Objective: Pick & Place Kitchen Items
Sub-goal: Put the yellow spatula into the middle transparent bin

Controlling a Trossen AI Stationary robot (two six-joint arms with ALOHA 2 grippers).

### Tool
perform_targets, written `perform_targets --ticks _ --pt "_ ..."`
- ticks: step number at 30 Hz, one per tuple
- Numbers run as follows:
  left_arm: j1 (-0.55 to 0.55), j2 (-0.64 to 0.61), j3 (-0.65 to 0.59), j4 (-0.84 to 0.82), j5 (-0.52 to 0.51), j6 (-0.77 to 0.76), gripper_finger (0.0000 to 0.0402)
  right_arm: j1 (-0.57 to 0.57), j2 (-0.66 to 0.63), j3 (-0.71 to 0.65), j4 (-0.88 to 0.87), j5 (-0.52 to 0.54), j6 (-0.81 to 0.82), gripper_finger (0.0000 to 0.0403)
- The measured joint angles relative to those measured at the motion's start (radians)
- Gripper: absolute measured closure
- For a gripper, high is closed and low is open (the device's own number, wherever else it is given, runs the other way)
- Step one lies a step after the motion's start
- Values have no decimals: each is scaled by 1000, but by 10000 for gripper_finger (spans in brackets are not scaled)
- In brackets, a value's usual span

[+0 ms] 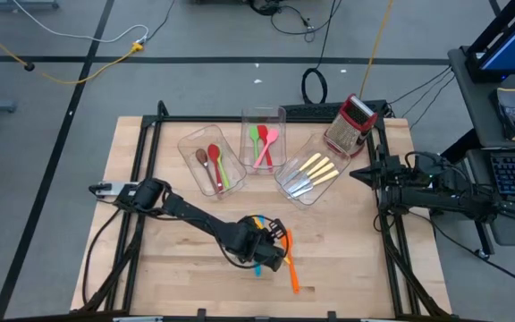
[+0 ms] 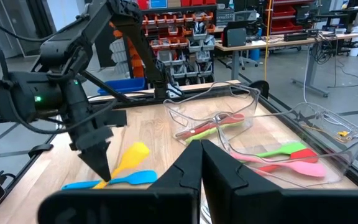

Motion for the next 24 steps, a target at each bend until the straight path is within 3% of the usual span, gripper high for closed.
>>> perform_targets --ticks 13,24 --pt "18 -143 0 -77 -146 173 398 0 0 0 0 0 0 403" --pt "172 -308 0 -99 -152 563 399 0 0 0 0 0 1 403"
